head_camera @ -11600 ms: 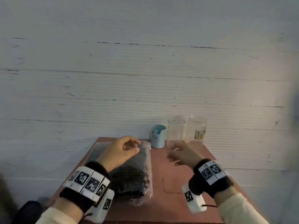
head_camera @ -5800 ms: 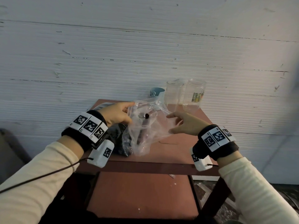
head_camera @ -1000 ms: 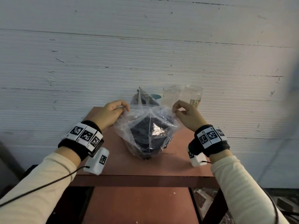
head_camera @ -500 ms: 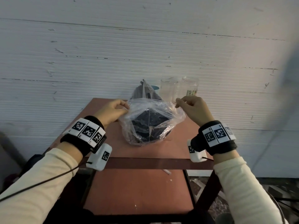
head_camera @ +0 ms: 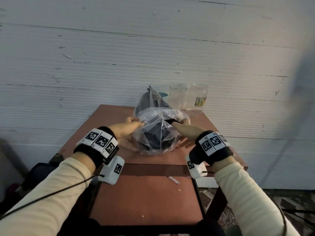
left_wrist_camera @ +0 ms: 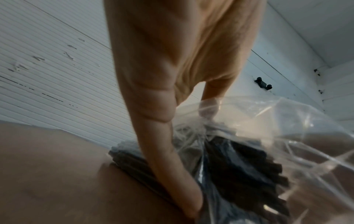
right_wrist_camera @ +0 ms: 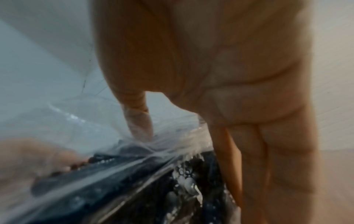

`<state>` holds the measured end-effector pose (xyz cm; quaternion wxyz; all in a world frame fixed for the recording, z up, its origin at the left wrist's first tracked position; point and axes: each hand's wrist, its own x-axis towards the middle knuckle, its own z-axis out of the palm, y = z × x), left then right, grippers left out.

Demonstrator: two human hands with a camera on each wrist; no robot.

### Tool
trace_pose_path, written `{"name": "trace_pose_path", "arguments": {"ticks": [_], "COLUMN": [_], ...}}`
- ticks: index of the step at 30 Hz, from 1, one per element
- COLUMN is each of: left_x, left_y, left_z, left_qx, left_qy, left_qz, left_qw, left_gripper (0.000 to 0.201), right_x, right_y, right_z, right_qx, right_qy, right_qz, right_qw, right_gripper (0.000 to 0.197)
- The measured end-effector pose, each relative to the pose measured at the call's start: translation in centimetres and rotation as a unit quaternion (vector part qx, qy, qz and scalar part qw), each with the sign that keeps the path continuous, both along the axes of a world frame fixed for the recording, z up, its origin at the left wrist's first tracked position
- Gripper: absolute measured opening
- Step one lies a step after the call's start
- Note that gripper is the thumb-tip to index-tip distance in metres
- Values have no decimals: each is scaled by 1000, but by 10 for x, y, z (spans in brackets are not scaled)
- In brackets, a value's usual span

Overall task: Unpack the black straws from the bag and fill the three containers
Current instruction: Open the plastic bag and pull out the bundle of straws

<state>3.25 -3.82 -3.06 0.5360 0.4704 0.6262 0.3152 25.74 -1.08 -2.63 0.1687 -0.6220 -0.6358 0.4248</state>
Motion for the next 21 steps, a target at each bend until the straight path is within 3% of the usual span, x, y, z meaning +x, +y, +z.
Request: {"name": "trace_pose_path", "arguments": {"ticks": [3,8,11,14,18,21], "left_x": [-1,-6,-7,-10,-14,-18], "left_y": [2,3,3,6,13,18], "left_z": [1,12,25,35,41,42], "left_qx": [25,100,143,181,226,222], "left_qy": [-2,-68,-122,-176,-219,-221], "left_qz": [2,15,40,56,60,52], "left_qw": [1000,993,981,966,947,948], "left_gripper": [45,54,53,51,61,74], "right_x": [3,8,7,6,1,-10], "right_y": [4,0,-3,2,14,20], "right_z": [-2,9,23,35,43,42], "right_qx": [28,100,130,162,233,240], "right_qy": [2,124,253,377,425,437], "right_qz": [19,27,46,70,56,41], "right_qw": [999,987,958,909,873,866], "right_gripper": [69,57,58,59,60,56]}}
